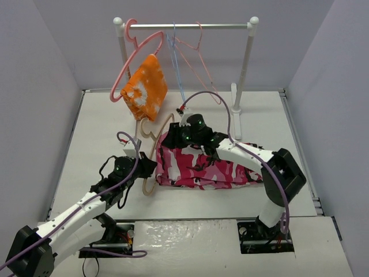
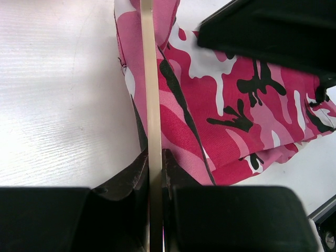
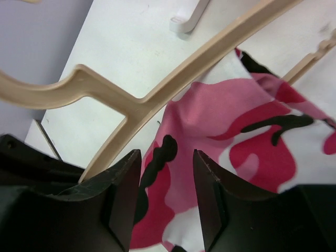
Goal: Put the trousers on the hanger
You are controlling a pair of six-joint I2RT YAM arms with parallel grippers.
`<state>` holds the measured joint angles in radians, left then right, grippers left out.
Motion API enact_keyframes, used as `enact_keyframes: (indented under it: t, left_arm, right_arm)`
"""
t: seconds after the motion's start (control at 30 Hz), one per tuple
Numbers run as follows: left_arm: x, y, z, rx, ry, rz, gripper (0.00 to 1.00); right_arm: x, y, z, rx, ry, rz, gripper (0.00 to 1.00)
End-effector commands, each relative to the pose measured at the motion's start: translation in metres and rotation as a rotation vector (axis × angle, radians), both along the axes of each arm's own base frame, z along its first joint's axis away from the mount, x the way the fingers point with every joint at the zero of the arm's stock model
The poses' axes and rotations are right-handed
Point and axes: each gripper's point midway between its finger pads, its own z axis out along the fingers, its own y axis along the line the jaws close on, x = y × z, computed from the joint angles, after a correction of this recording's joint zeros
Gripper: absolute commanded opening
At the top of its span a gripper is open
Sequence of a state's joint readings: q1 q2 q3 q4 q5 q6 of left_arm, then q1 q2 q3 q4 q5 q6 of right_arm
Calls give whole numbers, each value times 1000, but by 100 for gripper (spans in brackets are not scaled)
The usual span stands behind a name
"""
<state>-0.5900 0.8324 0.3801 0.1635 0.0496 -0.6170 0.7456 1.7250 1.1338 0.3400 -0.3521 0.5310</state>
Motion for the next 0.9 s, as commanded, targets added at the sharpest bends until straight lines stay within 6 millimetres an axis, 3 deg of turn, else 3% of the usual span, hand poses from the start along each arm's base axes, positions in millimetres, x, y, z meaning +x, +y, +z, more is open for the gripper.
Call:
enact_keyframes:
  t: [0.0,0.13,0.2,0.5,0.6,0.67,0.87]
  left_arm:
    - [8,-21,46,-112,-117,-51,0]
    - [8,-22,47,-112,-123,-59,0]
    - [8,-22,48,-114,-126,-60,0]
    - [9,-25,53,-126,-137,-72,0]
    - [8,-26,55,-135,-140,-78,0]
    - [8,-28,57,-145,-143,-84,0]
    - [5,-32,58,-162,-138,-106,0]
  right_arm:
    - [-8,-16,59,82,-99,23,30]
    - [-30,-14,50,88,-59,78,6]
    - [-41,-10,41,83,-36,112,1]
    - [-78,23,2,126,40,262,0]
    - [-81,38,1,160,37,298,0]
    - [-82,45,-15,153,56,315,0]
    - [-79,54,-30,166,57,334,0]
